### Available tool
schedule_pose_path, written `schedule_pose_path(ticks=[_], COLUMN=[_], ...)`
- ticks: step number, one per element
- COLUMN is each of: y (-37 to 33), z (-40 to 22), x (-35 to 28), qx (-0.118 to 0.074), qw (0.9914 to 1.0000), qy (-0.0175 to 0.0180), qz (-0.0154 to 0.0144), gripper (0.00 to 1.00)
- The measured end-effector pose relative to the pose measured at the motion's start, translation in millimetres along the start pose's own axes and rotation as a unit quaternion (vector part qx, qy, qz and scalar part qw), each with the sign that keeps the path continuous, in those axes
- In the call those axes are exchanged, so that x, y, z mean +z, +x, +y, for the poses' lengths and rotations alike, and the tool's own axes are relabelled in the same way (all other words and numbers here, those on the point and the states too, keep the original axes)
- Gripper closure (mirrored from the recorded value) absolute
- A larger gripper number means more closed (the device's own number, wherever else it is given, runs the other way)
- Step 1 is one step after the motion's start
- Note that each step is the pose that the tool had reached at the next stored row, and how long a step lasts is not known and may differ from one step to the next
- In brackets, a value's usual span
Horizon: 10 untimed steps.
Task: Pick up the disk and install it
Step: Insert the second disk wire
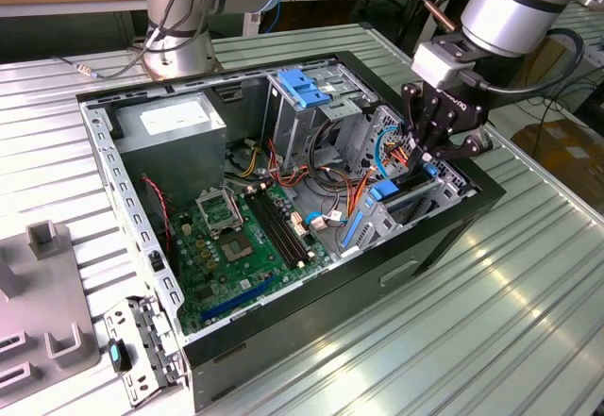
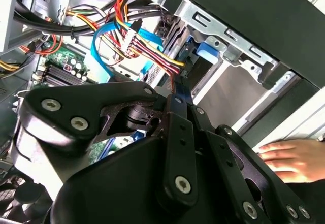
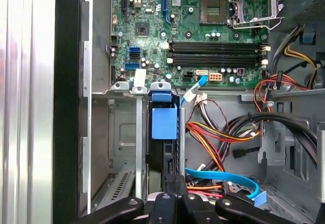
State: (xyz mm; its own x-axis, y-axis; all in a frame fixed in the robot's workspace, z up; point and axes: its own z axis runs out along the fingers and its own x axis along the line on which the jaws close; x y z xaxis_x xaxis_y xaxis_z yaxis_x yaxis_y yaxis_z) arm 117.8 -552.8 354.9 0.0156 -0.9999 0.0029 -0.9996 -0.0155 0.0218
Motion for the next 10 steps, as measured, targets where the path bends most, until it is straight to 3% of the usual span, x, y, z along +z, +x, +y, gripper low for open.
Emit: schedule_pose_path(ticks=[6,10], y=[0.0,-1.1], z=[0.3,0.9], x=[-17.2,-20.1], qx=[0.000,0.000], qw=[1.00000,1.00000], qy=[0.0000,0.0000], qz=[-0.0004,-0.0031], gripper=[0.89,0.89])
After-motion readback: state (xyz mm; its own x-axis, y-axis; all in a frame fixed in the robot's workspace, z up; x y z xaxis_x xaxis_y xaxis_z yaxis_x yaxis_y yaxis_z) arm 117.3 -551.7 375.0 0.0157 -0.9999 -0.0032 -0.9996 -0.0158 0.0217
